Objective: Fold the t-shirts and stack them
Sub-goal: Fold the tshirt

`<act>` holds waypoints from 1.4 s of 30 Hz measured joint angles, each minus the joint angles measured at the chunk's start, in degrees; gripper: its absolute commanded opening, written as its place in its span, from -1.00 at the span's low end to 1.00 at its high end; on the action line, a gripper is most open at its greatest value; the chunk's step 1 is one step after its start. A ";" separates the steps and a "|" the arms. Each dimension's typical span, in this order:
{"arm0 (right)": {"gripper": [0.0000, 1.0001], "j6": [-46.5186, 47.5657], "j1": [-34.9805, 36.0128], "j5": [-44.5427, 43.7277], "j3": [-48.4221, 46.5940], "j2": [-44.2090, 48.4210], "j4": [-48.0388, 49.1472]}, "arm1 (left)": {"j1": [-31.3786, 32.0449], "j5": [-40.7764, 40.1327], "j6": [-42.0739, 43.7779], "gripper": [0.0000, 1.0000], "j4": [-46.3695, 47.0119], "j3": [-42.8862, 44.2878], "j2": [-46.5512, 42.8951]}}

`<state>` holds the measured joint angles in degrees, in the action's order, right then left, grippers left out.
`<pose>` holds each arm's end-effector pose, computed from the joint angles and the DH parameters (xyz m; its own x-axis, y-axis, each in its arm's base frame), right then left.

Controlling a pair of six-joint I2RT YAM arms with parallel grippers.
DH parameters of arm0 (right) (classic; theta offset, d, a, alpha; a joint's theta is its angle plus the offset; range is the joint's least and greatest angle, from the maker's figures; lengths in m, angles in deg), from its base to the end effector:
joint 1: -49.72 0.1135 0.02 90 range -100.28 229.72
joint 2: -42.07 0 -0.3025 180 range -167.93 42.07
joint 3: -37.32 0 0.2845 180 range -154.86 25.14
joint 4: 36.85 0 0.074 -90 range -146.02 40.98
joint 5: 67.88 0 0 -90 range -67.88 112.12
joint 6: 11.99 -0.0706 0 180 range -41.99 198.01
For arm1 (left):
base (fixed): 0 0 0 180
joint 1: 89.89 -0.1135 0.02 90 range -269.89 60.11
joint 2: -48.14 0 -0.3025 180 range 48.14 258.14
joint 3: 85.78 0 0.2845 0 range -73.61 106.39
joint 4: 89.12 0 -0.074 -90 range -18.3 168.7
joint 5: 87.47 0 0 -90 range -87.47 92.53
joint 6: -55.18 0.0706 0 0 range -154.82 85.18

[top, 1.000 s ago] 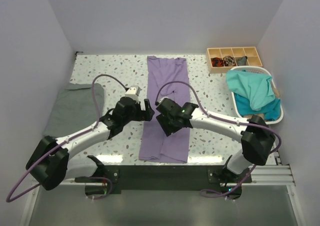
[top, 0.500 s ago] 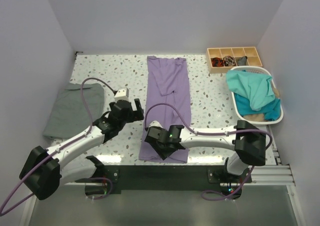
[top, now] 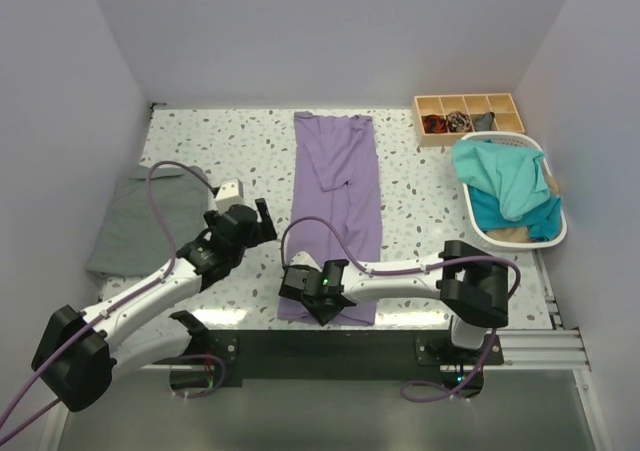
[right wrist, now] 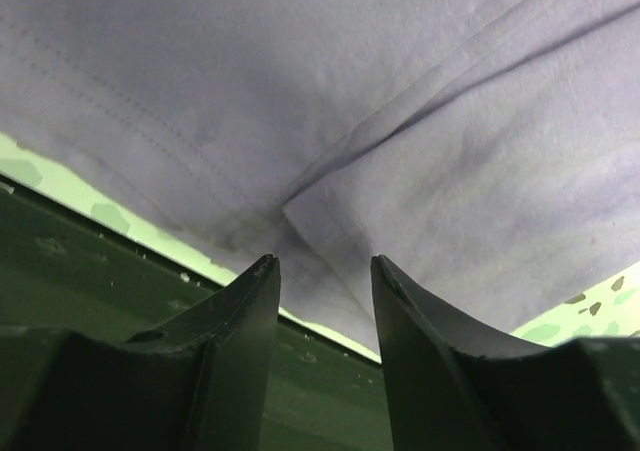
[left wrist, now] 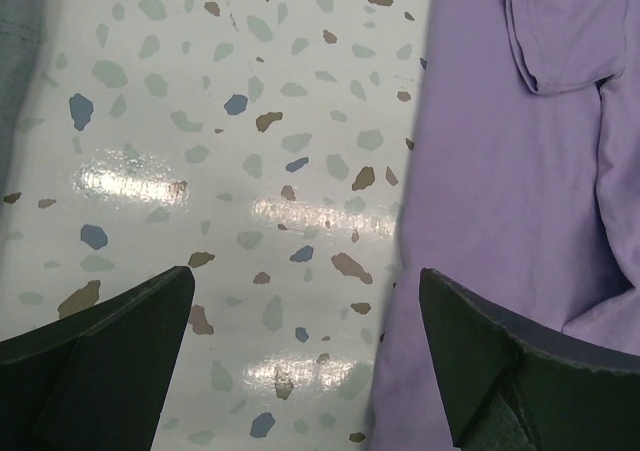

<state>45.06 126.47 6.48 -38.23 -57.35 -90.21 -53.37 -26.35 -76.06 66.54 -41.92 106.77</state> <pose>0.1013 0.3471 0.1583 -0.6900 -0.6450 -0.3285 -0.6535 0.7502 -0.1004 0.2156 -0.1172 0.2136 -0.5262 -0.3286 -0.7843 -0.1688 0.9443 -0.2824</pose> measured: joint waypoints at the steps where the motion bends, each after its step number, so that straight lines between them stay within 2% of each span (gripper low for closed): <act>1: -0.20 0.04 0.02 -0.24 -0.26 -0.59 0.04 | 0.00 -0.31 -0.02 1.00 -0.07 0.00 -0.33; 12: -0.67 0.68 0.02 -3.02 -1.14 -2.71 0.24 | 0.00 -1.22 -0.02 1.00 -0.15 -0.15 -0.72; 17: -0.99 0.76 0.00 -3.50 -1.14 -2.69 0.02 | 0.00 -1.20 0.00 1.00 -0.07 -0.42 -0.63; 25: -1.00 0.87 0.04 -4.17 -0.44 -1.55 -0.42 | 0.00 -1.16 0.02 1.00 0.09 -0.59 -0.17; 34: -1.00 3.28 1.33 -1.01 1.22 9.99 -6.12 | 0.00 -0.92 0.04 1.00 0.17 -0.61 -0.13; 38: -1.00 4.28 2.34 1.51 1.36 10.19 -7.78 | 0.00 -0.42 0.04 1.00 0.63 -0.61 0.28; 39: -0.83 4.46 2.75 2.01 1.36 9.70 -8.15 | 0.00 -0.26 0.07 1.00 0.70 -0.61 0.52; 40: -0.14 4.57 3.19 2.54 1.38 9.05 -8.26 | 0.00 -0.13 0.07 1.00 0.72 -0.61 0.74; 41: 0.04 4.61 3.54 3.13 1.38 8.31 -8.26 | 0.00 -0.02 0.09 1.00 0.72 -0.61 0.94; 42: 0.13 4.33 3.80 3.32 1.38 7.45 -8.33 | 0.00 0.04 0.09 1.00 0.72 -0.61 1.09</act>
<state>49.39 130.27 9.81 -36.85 -49.89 -98.54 -53.37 -26.31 -75.97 67.26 -42.54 107.86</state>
